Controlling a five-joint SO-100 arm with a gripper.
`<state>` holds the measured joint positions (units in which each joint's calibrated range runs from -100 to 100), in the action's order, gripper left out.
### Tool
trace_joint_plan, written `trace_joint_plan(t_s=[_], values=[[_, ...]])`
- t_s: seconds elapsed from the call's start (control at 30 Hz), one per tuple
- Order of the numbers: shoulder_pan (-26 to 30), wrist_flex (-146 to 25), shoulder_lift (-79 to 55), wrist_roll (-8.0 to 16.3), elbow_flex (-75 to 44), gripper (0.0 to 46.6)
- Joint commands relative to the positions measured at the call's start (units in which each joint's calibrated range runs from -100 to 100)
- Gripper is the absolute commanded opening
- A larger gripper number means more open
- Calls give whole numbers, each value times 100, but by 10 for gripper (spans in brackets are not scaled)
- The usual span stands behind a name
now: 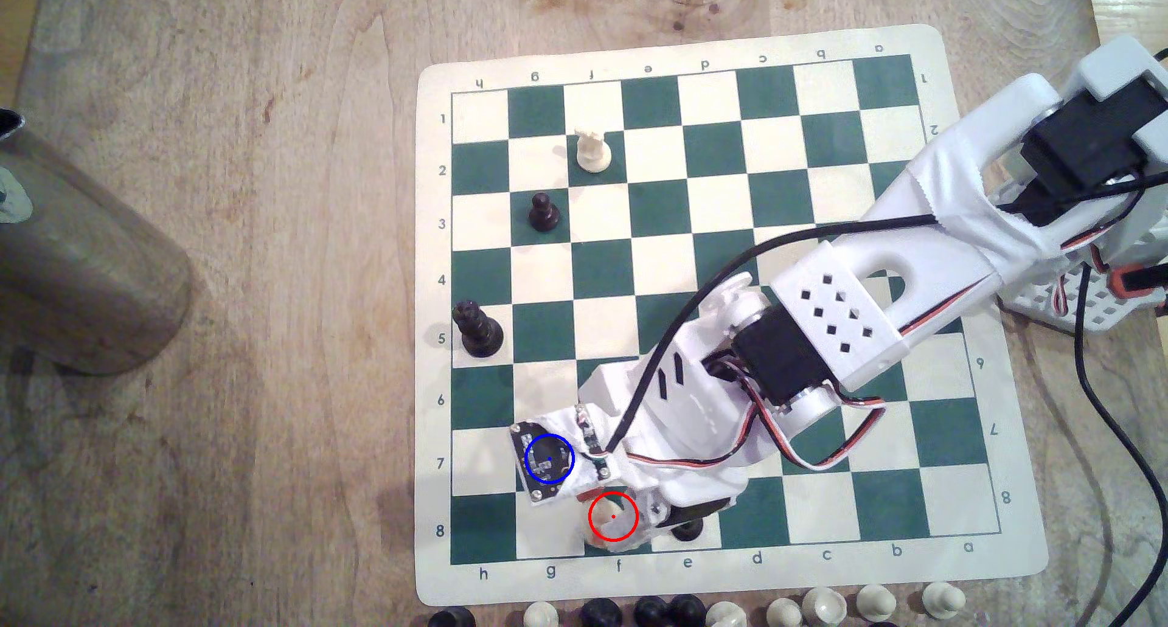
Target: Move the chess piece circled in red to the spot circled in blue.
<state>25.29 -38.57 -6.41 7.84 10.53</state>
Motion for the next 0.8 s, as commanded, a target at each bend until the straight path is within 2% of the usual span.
trace_joint_plan(t_s=[0.0, 0.27, 0.77], values=[[-77, -91, 369, 5, -971, 3], [-445, -17, -182, -78, -1425, 3], [-711, 179, -615, -210, -1216, 3]])
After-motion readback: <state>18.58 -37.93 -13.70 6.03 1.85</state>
